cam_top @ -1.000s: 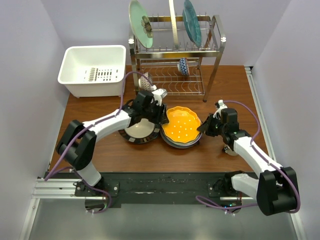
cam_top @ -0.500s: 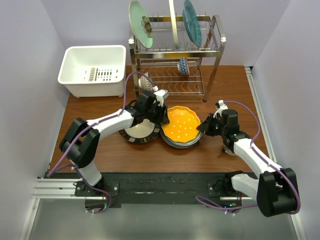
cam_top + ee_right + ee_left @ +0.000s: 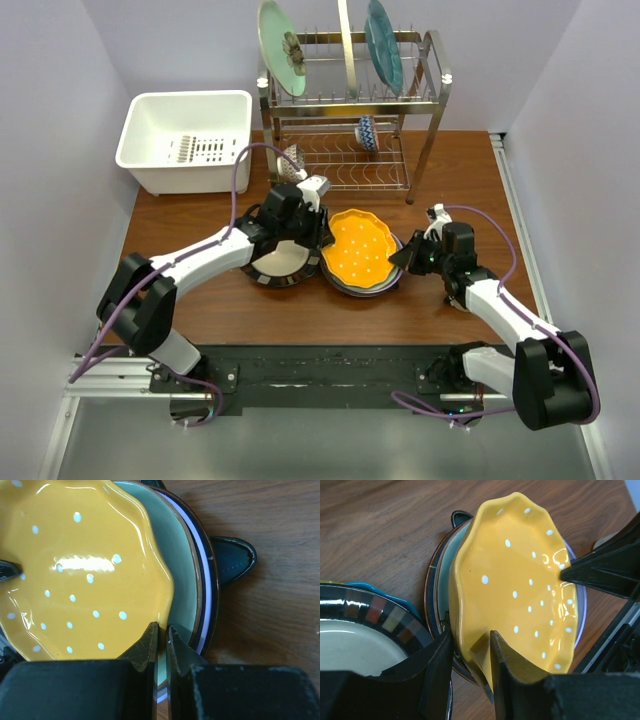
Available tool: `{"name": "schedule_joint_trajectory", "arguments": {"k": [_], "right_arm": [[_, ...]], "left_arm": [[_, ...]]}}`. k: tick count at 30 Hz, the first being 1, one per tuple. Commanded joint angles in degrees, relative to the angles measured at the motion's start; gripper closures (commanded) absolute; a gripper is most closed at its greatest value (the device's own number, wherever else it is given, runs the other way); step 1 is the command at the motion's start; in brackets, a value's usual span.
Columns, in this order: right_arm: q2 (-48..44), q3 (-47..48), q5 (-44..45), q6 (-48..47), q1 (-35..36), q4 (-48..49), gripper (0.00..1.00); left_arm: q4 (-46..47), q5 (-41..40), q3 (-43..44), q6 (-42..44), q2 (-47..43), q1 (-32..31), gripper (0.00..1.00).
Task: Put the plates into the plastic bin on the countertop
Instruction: Pick up the plate at the center of the board.
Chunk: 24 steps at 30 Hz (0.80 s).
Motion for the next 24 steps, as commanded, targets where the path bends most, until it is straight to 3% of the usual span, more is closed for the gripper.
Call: {"name": "schedule_joint_trajectory", "arguments": {"k": [1, 18, 21, 24], "right_arm": [[-0.71, 1.47, -12.57, 2.86, 3.34, 11.32, 1.00], [0.26, 1.74, -11.70, 5.94, 6.24, 16.68, 1.00], [0.17, 1.73, -11.26, 5.94, 6.33, 16.68, 1.00], [-0.09, 1.82, -10.91, 5.76, 6.33, 16.60, 1.00]], "left_arm": [[9.08, 11.49, 1.14, -2.84, -3.73, -4.59, 0.60], [10.23, 19.31, -0.01, -2.75, -2.15, -4.59, 0.52], [9.00, 19.48, 0.17, -2.05, -1.89, -4.50, 0.60], [6.98, 19.57, 0.78, -0.91, -1.54, -4.50, 0.79]]}}
